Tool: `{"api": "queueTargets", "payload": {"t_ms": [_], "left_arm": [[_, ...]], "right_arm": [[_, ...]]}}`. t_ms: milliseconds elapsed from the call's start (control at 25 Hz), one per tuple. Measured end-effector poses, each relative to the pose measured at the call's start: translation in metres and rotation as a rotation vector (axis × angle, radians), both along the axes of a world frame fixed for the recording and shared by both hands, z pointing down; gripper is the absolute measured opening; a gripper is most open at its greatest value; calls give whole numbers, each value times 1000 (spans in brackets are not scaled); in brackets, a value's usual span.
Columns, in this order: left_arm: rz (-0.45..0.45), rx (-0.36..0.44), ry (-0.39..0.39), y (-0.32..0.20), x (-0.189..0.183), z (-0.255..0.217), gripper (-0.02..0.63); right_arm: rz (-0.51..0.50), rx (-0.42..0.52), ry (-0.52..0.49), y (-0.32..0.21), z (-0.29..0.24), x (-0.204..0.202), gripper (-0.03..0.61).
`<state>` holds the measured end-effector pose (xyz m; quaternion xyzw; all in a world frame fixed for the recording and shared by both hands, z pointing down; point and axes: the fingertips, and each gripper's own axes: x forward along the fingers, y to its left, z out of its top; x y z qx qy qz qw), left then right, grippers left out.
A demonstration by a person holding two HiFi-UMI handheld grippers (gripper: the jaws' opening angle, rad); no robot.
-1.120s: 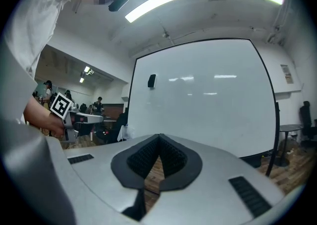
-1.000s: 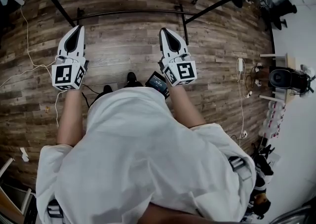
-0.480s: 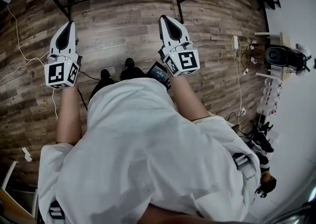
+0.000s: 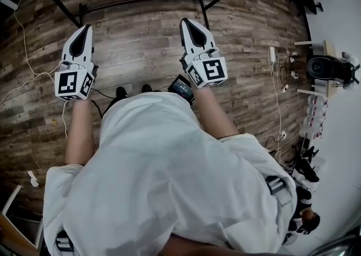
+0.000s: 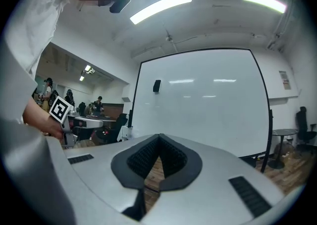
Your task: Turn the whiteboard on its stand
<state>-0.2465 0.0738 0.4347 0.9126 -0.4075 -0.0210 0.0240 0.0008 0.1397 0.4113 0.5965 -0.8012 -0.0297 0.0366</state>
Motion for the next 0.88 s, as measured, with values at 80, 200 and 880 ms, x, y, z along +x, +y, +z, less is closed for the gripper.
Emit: {"api": "queueTargets", "payload": {"t_ms": [80, 200, 880], "left_arm": [[9, -4, 0, 1, 16, -4, 6], [0, -18, 13, 3, 31, -5, 6], [17, -17, -40, 20, 76, -7, 6]], "right_arm": [[12, -4, -6, 6, 1, 15, -3], [30, -13, -14, 15, 7, 33, -3], [63, -23, -48, 35, 20, 72, -3]]}}
